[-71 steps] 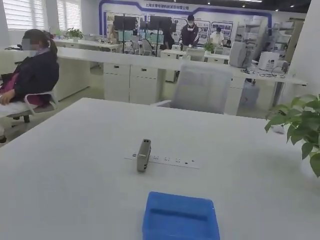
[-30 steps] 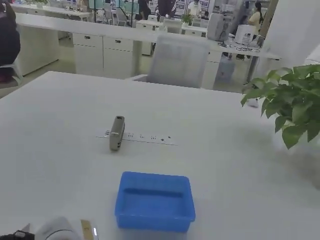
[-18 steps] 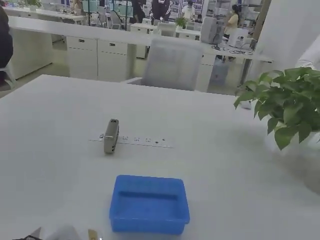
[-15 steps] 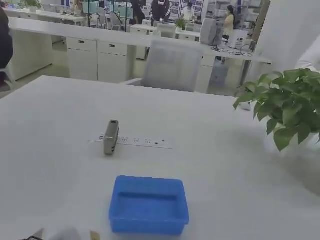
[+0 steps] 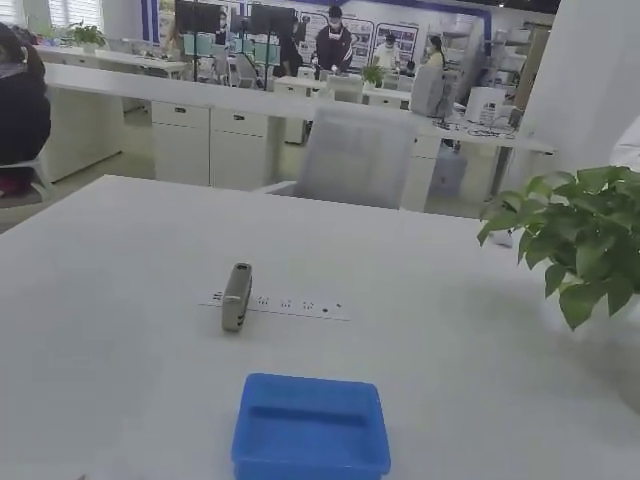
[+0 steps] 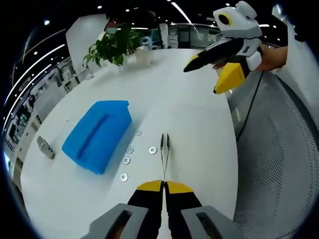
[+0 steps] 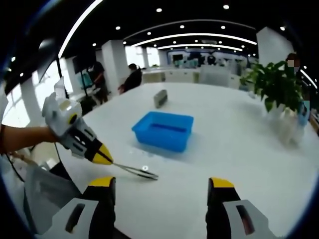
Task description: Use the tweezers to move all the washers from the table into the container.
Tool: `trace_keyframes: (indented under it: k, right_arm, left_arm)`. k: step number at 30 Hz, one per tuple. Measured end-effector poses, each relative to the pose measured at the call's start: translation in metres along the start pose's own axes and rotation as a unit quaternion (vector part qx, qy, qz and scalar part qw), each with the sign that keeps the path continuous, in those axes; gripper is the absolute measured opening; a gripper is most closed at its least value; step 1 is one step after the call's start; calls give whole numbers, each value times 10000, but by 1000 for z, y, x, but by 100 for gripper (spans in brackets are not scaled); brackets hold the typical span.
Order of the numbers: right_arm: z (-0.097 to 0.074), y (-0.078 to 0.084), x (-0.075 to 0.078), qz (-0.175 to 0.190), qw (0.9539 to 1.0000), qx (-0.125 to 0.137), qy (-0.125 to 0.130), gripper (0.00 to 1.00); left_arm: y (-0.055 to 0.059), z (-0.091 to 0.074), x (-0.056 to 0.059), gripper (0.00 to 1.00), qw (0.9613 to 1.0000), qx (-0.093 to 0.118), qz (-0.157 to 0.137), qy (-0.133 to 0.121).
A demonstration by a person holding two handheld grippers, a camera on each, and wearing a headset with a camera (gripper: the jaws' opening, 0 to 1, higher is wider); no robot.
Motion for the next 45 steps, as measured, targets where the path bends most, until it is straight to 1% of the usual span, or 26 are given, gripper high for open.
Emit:
trace_keyframes:
  k: [2,3,4,6,10,11,13,15,18,19,21,24,25,26,27,30,31,32,33,35,36,37,39,42,43,45]
  right_arm:
    - [2,1,-5,-75,9999,-32,-90,69]
    - [4,1,-8,-113,9998,-59,-126,69]
    - [5,2,-11,-145,9997,-79,-168,68]
    - [7,4,-15,-212,9994,-149,-248,65]
    - [12,7,-27,-370,9976,-306,-507,55]
    - [13,8,-31,-377,9965,-378,-644,53]
    - [16,10,-36,-382,9951,-460,-790,47]
    - [21,13,-43,-502,9915,-640,-1018,41]
    - [30,17,-54,-717,9838,-907,-1371,32]
    - [34,17,-56,-773,9829,-921,-1394,31]
    - [41,21,-65,-1000,9741,-1139,-1677,25]
    - [54,21,-74,-1541,9617,-1267,-1878,23]
    - [61,20,-77,-1771,9556,-1326,-1948,23]
    - [65,19,-79,-1916,9511,-1359,-2003,23]
    - [70,18,-82,-2148,9428,-1420,-2116,23]
    - [82,11,-85,-2587,9287,-1448,-2228,21]
    - [85,10,-86,-2642,9264,-1455,-2256,20]
    - [87,10,-87,-2628,9257,-1462,-2296,19]
    - [89,9,-87,-2680,9225,-1467,-2361,18]
    - [93,10,-88,-2732,9149,-1587,-2513,17]
    - [94,11,-88,-2807,9123,-1589,-2522,17]
    - [95,12,-88,-2987,9060,-1575,-2552,16]
    - [96,13,-89,-3072,9032,-1593,-2541,13]
    - [100,15,-89,-3451,8900,-1593,-2520,9]
    - [101,15,-89,-3556,8865,-1573,-2510,8]
    - [102,16,-91,-3603,8845,-1555,-2524,7]
  left_arm:
    - [-5,-7,0,0,9999,-44,42,-132]
    - [-9,-11,0,0,9997,-36,147,-199]
    - [-11,-14,1,0,9996,-27,163,-226]
    - [-17,-22,1,0,9994,56,156,-294]
    - [-29,-35,2,0,9991,194,117,-368]
    - [-31,-37,3,0,9990,216,118,-380]
    - [-34,-41,3,0,9988,255,123,-398]
    - [-39,-46,2,0,9986,280,174,-407]
    - [-45,-50,1,0,9985,310,254,-376]
    - [-46,-51,0,0,9985,320,259,-359]
    - [-47,-51,-1,0,9987,339,276,-281]
    - [-45,-51,-2,0,9987,365,319,-173]
    - [-45,-51,-2,0,9987,361,345,-113]
    - [-44,-52,-2,0,9987,349,371,-67]
    - [-44,-52,-2,0,9986,323,411,-27]
    - [-43,-52,-2,0,9982,284,520,96]
    - [-44,-52,-3,0,9980,276,556,115]
    - [-44,-52,-3,0,9978,269,586,136]
    - [-44,-52,-3,0,9977,266,607,153]
    - [-45,-51,-4,0,9974,257,651,191]
    - [-46,-50,-4,0,9973,257,662,209]
    - [-46,-50,-4,0,9972,260,668,226]
    - [-47,-49,-5,0,9971,256,681,221]
    - [-49,-49,-6,0,9968,263,705,261]
    - [-49,-49,-5,0,9968,264,708,273]
    - [-50,-48,-5,0,9963,268,756,304]
Point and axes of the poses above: the centre of the closed fingertips' face, and the gripper's own axes: z roughly forward along the fingers, x roughly to its right, y roughly out of its underside, the point moved 5 cm from there along -z, roughly backward along the fingers, and after that the axes turned 15 degrees about z, right-handed, at the moved point
